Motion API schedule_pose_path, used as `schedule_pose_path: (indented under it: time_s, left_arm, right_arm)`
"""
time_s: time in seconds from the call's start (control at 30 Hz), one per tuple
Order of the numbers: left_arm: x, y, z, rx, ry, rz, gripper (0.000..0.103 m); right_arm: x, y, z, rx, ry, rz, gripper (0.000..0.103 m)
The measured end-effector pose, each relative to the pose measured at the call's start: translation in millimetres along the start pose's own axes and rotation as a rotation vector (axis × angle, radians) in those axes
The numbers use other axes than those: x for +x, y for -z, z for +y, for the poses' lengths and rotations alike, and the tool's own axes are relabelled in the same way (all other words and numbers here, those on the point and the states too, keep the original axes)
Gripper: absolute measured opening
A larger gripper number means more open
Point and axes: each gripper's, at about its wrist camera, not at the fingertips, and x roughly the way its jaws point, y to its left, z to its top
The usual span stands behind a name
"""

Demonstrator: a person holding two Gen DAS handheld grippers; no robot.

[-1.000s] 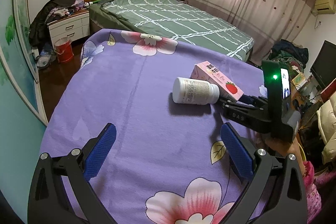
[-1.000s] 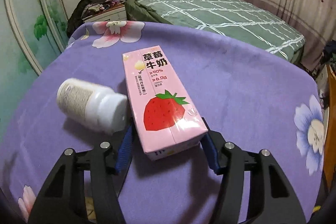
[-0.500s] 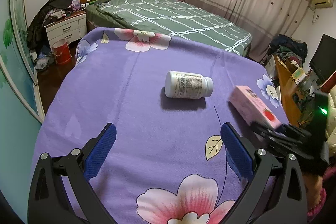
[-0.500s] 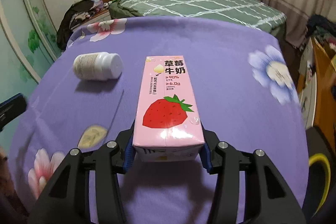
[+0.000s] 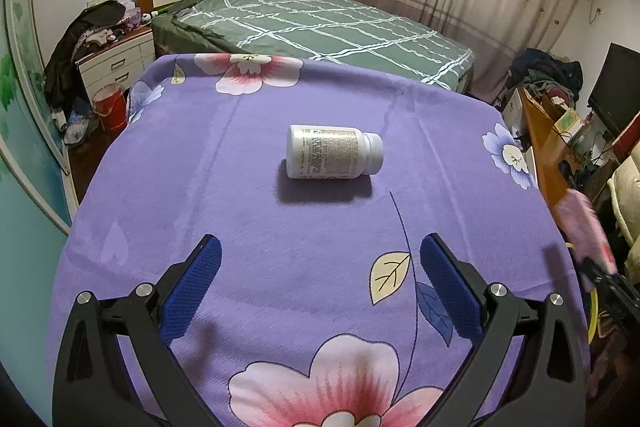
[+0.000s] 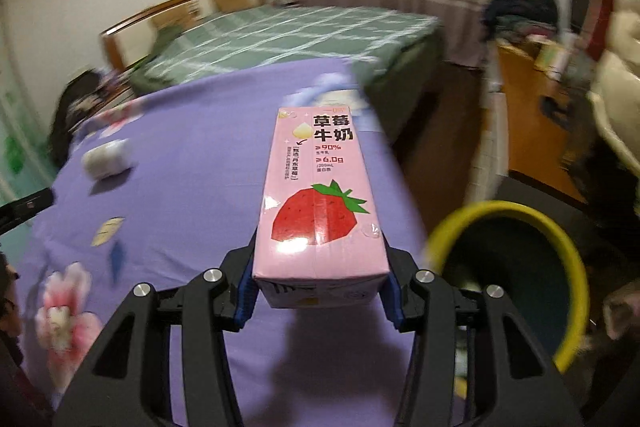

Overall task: Collect trash
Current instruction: 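Carry the pink carton over the bin and open the right gripper, then grasp the white pill bottle with the left gripper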

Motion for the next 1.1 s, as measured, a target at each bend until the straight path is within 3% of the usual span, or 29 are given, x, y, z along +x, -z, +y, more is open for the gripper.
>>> schedule_pose_path:
  time_s: [0.23, 0.33, 0.5, 0.73, 1.1]
  left_arm:
    - [14.0, -1.0, -5.2, 0.003, -0.01, 0.023, 0.098]
    - [20.1, -2.5, -7.0, 0.007, -0.018, 0.032, 0.098]
    - [35.2, -14.3, -11.0, 0.026, -0.054, 0.045, 0.098]
    - [68.9, -38.6, -13.9, 0.02, -0.087, 0.067, 0.098]
    - [108.0, -61.9, -31.4, 0.041, -0.142, 0.07, 0.098]
  right_arm:
    - [4.9, 20.1, -79.8, 0.098, 0.178, 0.072, 0.048]
    - [12.9, 27.8, -96.3, 0.132, 0.202, 0.089, 0.05]
    - [12.6, 31.6, -95.8, 0.13, 0.173, 0.067, 0.055]
    - [16.9, 27.6, -75.5, 0.105, 0.119, 0.06, 0.055]
    - [24.7, 24.0, -78.7, 0.13, 0.091, 0.059, 0.055]
